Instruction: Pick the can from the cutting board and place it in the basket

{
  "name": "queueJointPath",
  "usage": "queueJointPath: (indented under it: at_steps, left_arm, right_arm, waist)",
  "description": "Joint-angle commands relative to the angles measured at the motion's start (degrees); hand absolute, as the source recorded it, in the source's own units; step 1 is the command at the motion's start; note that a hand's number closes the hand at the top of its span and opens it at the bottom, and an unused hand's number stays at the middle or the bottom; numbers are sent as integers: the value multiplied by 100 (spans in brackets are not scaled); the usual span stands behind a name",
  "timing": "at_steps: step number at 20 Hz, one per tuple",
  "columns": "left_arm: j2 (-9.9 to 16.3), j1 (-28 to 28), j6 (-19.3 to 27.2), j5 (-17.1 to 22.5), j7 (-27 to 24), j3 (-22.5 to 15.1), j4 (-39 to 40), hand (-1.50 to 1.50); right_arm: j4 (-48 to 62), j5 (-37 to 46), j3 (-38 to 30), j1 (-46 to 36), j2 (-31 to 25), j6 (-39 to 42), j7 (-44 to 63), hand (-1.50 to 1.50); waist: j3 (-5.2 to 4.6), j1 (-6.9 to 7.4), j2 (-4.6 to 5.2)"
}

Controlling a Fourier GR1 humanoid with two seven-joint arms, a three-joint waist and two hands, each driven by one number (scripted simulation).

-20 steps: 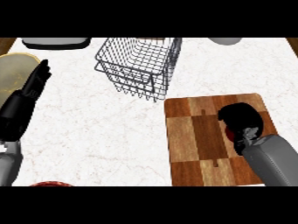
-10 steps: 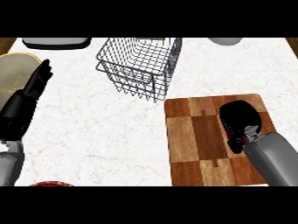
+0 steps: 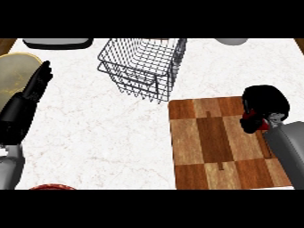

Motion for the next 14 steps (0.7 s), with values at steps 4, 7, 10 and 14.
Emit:
queueJointPath:
  at_steps: [4, 7, 10, 14]
  left_arm:
    - [-26, 167, -47, -48, -233, -45, -18, 0]
    - [-9, -104, -59, 73, 65, 71, 95, 0]
    - [-53, -81, -91, 28, 56, -35, 80, 0]
    - [-35, 46, -48, -60, -2, -32, -20, 0]
  right_arm:
    - [858, -110, -1339, -647, 99, -1665, 520, 150]
    - [286, -606, -1860, -957, 50, -2115, 231, 150]
    - [80, -1151, -2259, -1586, 426, -2515, 85, 150]
    - [-378, -1841, -2498, -1916, 729, -2504, -168, 150]
  waist:
    - [2, 114, 10]
    - [3, -8, -25]
    - [8, 86, -21]
    - [-4, 31, -53]
